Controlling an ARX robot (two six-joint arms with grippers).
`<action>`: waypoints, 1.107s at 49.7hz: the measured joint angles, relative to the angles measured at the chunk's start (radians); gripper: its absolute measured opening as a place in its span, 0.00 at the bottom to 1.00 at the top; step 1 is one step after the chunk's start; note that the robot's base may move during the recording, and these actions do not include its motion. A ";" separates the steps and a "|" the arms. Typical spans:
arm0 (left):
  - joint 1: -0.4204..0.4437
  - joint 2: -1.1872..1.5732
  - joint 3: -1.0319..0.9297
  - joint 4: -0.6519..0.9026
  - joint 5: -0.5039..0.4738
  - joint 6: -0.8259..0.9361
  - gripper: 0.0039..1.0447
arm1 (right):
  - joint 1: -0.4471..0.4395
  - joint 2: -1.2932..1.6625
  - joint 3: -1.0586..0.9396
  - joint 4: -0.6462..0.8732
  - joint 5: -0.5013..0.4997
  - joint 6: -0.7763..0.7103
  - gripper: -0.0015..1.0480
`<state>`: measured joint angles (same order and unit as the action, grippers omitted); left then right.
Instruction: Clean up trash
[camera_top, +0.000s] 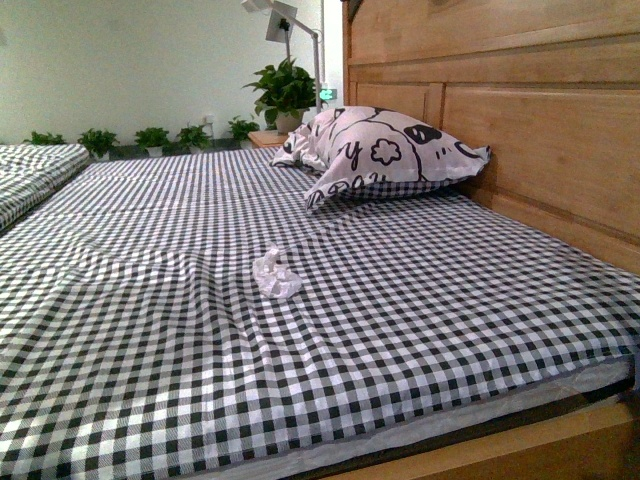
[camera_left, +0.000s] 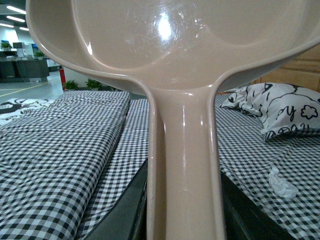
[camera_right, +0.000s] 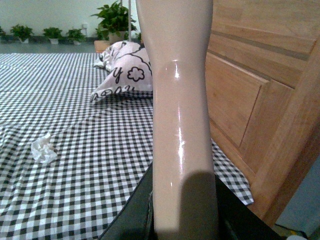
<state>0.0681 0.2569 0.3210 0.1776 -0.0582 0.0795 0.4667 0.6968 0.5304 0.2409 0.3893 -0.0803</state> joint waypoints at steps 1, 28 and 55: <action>0.000 0.000 0.000 0.000 -0.002 -0.001 0.25 | 0.000 -0.001 0.000 0.000 -0.002 0.000 0.19; 0.077 0.585 0.288 -0.255 0.207 0.128 0.25 | -0.004 -0.007 0.000 0.000 0.011 0.000 0.19; -0.062 1.234 0.524 -0.192 0.272 0.459 0.25 | -0.004 -0.007 0.000 0.000 0.011 0.000 0.19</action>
<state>0.0059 1.4906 0.8448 -0.0147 0.2134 0.5385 0.4629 0.6895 0.5304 0.2409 0.4004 -0.0803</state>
